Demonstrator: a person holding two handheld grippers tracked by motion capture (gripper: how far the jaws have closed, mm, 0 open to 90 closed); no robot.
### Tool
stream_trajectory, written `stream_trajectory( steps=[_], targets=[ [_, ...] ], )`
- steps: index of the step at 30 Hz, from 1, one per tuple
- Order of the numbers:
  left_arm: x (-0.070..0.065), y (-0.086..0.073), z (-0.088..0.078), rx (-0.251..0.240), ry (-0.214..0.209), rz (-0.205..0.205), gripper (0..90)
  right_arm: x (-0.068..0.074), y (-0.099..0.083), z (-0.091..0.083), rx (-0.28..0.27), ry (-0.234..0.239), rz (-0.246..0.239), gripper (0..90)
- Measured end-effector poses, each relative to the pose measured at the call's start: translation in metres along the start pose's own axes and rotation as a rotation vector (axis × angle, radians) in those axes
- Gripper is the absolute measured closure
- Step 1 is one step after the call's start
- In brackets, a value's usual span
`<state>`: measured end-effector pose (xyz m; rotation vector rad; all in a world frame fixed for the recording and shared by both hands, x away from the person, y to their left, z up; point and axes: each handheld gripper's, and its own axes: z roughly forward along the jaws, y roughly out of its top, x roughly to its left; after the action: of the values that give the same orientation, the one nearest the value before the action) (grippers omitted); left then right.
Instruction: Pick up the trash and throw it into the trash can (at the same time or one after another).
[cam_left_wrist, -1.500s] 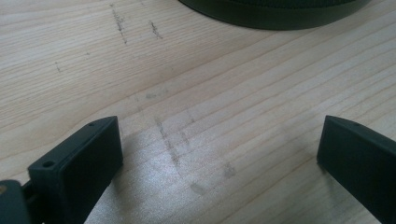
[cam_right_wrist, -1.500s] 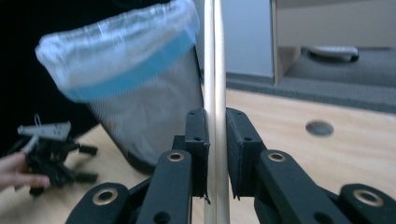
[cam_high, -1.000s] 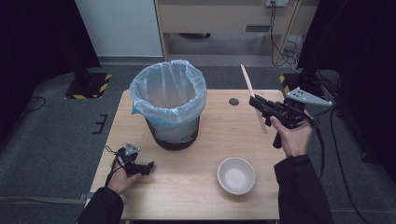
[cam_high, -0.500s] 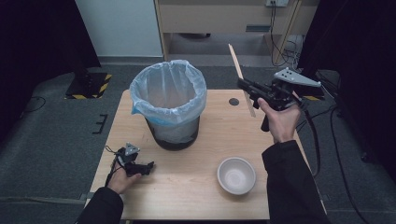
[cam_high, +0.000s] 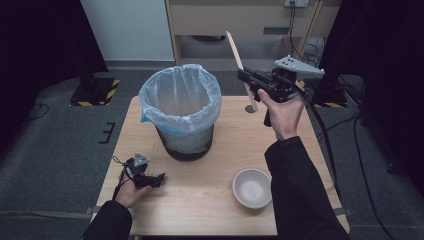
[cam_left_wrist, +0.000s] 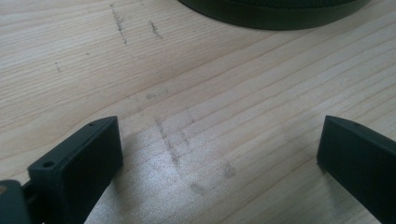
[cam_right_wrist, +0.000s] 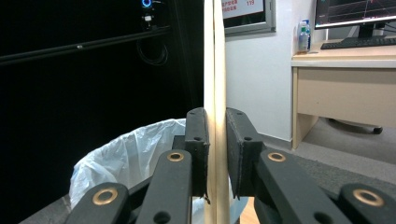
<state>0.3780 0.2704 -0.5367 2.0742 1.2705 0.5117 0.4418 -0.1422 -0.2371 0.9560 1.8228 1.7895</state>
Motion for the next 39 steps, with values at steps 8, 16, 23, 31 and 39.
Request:
stream_trajectory(
  steps=[8, 16, 23, 31, 39],
  targets=[
    [0.0, 0.0, 0.0, 0.0, -0.001, 0.002, 0.0, 0.009, 0.006, 0.021, 0.001, 0.018, -0.003, 80.2],
    [0.0, 0.0, 0.0, 0.001, -0.001, 0.001, 0.0, 0.021, 0.006, 0.047, 0.008, 0.043, 0.002, 80.2],
    [0.0, 0.0, 0.0, 0.001, -0.001, 0.002, 0.0, 0.024, 0.006, 0.06, 0.01, 0.047, 0.004, 80.2],
    [0.0, 0.0, 0.0, 0.0, -0.002, 0.001, 0.0, 0.031, 0.007, 0.075, 0.006, 0.064, 0.003, 80.2],
    [0.0, 0.0, 0.0, 0.0, -0.001, 0.001, 0.0, 0.029, 0.004, 0.084, 0.004, 0.067, 0.023, 80.2]
  ],
)
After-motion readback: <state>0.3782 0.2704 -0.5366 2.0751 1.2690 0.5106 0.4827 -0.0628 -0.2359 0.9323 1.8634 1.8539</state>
